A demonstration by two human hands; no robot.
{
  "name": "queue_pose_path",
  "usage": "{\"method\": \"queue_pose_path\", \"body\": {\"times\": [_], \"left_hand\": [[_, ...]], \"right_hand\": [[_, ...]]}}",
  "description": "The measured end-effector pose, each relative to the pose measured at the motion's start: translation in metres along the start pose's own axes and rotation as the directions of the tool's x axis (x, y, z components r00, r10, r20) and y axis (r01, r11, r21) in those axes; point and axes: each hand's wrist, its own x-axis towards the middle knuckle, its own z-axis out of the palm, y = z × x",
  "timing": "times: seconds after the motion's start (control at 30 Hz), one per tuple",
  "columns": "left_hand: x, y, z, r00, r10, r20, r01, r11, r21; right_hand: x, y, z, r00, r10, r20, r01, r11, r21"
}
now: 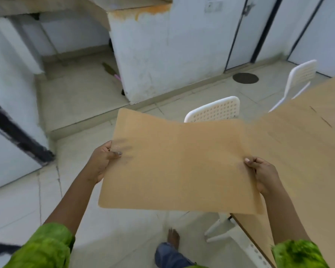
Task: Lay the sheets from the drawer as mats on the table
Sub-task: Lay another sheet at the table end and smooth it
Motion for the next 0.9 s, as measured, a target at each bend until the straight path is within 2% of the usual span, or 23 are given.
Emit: {"method": "queue_pose_path", "body": {"times": [0.17,0.33,0.53,0.63,0.77,0.9], "left_hand": [[0.101,0.037,0.022,0.989,0.0,0.146,-0.006,0.999,0.044],[0.2,0.072,0.046,0.973,-0.026,0.228,0.011,0.997,0.071],[0.312,0.102,0.085,0.913,-0.103,0.395,0.055,0.99,0.13],[0.371,0.112,0.105,0.864,-0.125,0.488,0.046,0.984,0.172],[0.446,0.127,0.137,0.778,-0.181,0.601,0.045,0.971,0.235],[0.503,0.148,0.188,0.633,-0.258,0.73,-0.008,0.941,0.339]], "right_hand": [[0.047,-0.013,0.022,0.995,-0.004,-0.104,0.012,0.997,0.077],[0.102,-0.033,0.044,0.981,0.045,-0.19,-0.016,0.988,0.154],[0.151,-0.049,0.06,0.936,0.087,-0.341,-0.004,0.972,0.235],[0.163,-0.052,0.073,0.903,0.097,-0.419,0.026,0.96,0.279],[0.169,-0.053,0.094,0.82,0.127,-0.558,0.083,0.938,0.335],[0.158,-0.046,0.116,0.682,0.196,-0.704,0.167,0.896,0.411]]}}
